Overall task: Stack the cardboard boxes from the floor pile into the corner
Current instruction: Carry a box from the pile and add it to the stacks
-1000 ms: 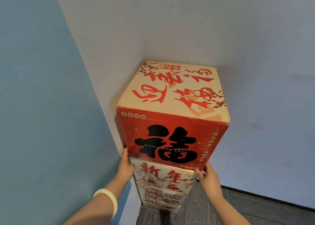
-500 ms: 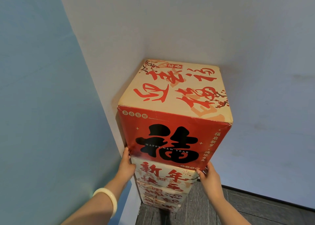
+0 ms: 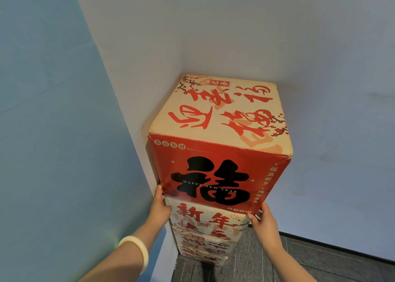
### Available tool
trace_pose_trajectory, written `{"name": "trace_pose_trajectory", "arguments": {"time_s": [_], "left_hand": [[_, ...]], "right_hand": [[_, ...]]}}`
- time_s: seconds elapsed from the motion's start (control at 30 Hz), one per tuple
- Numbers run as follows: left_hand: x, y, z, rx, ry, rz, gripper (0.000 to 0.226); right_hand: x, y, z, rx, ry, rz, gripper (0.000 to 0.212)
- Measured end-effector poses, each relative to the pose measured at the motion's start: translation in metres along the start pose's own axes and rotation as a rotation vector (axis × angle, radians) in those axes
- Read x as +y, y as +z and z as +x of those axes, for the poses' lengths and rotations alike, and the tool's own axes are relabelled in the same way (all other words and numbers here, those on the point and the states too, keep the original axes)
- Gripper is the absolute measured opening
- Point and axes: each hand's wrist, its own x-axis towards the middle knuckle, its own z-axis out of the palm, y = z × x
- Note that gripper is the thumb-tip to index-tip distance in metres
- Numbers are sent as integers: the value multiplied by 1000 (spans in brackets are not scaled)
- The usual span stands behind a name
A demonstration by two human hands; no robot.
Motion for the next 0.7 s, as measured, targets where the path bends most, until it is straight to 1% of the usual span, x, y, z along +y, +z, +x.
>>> {"name": "trace_pose_trajectory", "arguments": {"time_s": [0.23, 0.37, 0.5, 0.7], "left_hand": [[2, 2, 0, 25, -2, 18, 75], [2, 1, -1, 36, 11, 64, 69], [2, 0, -2, 35, 4, 108, 62], [3, -1, -4, 30, -4, 129, 64]], "right_hand": [[-1, 0, -1, 0, 12, 0, 46], [-1, -1, -2, -10, 21, 7, 50], [-1, -1, -3, -20, 23, 15, 49], [-2, -1, -3, -42, 45, 28, 51]]}}
